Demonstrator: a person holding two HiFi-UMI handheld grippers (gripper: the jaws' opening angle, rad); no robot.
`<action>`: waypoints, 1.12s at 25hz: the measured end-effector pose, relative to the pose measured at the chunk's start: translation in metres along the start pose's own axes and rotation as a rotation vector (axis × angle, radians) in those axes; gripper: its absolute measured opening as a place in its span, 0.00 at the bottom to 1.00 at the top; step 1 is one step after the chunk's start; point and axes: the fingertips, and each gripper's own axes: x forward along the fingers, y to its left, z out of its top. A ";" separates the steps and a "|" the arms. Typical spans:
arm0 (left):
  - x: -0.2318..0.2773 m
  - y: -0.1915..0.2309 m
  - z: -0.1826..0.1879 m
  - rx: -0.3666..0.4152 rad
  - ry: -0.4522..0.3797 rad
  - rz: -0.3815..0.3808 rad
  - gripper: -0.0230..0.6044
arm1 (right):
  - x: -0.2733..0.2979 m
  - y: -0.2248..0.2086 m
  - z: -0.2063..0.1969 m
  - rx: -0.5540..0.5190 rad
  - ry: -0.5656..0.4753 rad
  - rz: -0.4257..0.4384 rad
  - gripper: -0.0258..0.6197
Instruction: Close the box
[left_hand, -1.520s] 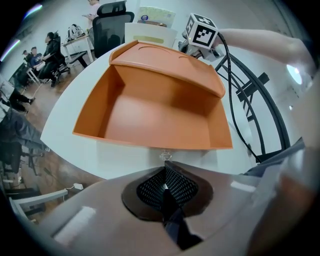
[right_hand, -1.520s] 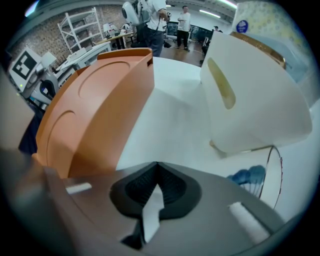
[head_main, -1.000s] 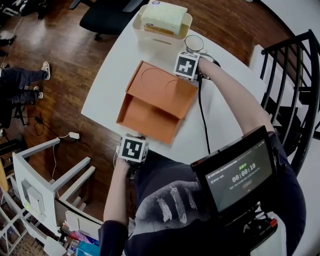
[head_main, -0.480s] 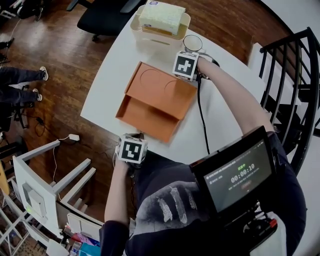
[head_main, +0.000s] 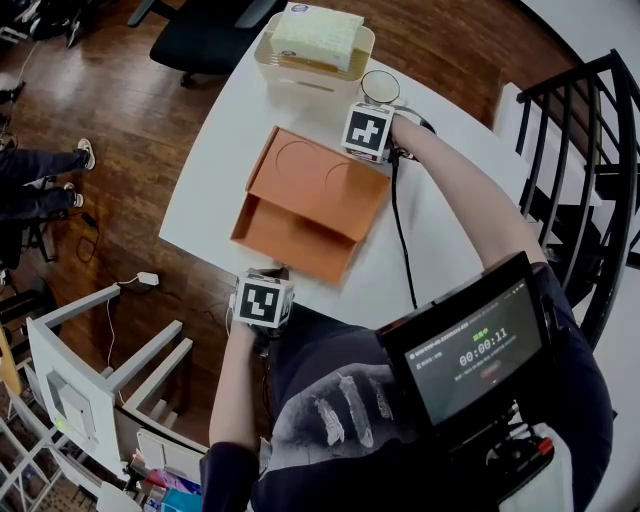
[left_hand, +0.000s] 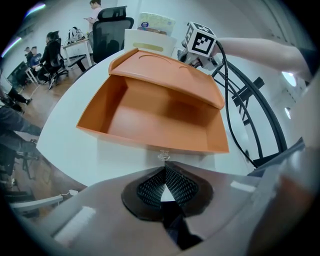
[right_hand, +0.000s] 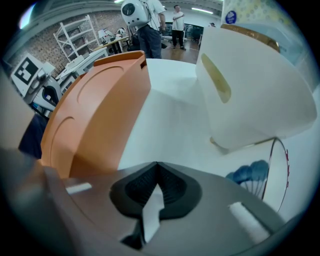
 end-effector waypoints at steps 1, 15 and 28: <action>-0.001 0.001 0.000 0.002 0.002 0.009 0.06 | 0.000 0.000 0.000 -0.003 0.001 0.000 0.05; -0.002 0.003 0.009 0.022 -0.015 0.020 0.06 | -0.001 0.002 0.003 -0.008 -0.012 0.005 0.05; -0.001 0.001 0.020 0.039 -0.014 -0.004 0.06 | -0.002 0.002 0.001 0.013 0.002 0.016 0.05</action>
